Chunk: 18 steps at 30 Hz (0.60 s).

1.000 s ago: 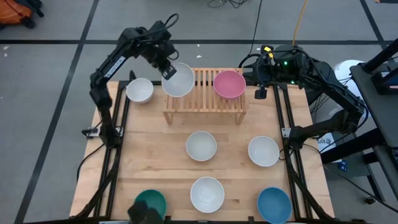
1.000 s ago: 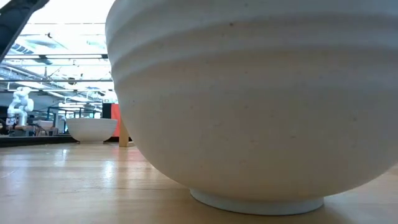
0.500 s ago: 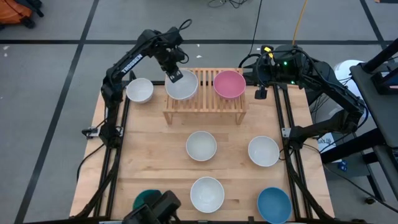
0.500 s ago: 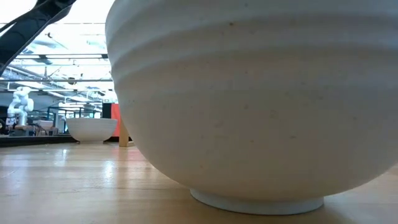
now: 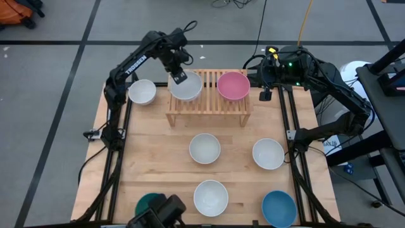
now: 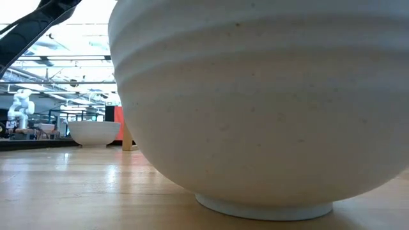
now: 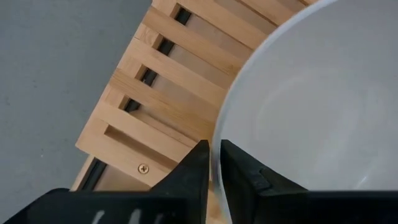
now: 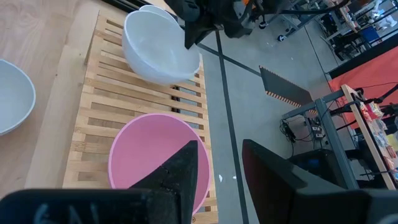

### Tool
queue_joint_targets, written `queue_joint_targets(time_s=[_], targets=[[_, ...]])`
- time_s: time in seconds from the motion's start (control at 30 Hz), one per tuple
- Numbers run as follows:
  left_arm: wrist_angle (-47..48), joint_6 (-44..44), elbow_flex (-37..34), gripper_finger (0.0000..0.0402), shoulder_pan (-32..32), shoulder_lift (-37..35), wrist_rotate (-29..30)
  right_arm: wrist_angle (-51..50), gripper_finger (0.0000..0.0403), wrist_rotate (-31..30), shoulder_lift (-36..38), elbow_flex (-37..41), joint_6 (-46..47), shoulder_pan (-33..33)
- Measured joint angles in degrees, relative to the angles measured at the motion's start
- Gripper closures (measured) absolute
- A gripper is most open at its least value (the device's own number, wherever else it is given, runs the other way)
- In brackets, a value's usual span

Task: Place and stack bowls onto a shelf
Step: Put the white bowl on the shelf

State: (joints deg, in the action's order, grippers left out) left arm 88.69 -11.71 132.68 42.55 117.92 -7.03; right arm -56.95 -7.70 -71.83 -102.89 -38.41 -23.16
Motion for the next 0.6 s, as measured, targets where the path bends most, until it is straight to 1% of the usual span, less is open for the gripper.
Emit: queue_joint_targets(time_s=[0.17,0.33,0.43,0.6], targets=[[-1.2,2.9,0.0,0.0344,-1.0,0.0,-0.1,0.0,0.0282,0.0,0.0,0.0,0.0,0.0],[-1.5,2.7,0.0,0.0341,-1.8,-0.4,-0.2,-0.1,0.0282,0.0,0.0,0.0,0.0,0.0],[-2.0,1.3,0.0,0.0341,-2.2,-1.8,-0.2,-0.1,0.0282,0.0,0.0,0.0,0.0,0.0],[-3.8,1.5,0.0,0.034,-2.2,-5.2,0.1,-0.1,0.0282,0.0,0.0,0.0,0.0,0.0]])
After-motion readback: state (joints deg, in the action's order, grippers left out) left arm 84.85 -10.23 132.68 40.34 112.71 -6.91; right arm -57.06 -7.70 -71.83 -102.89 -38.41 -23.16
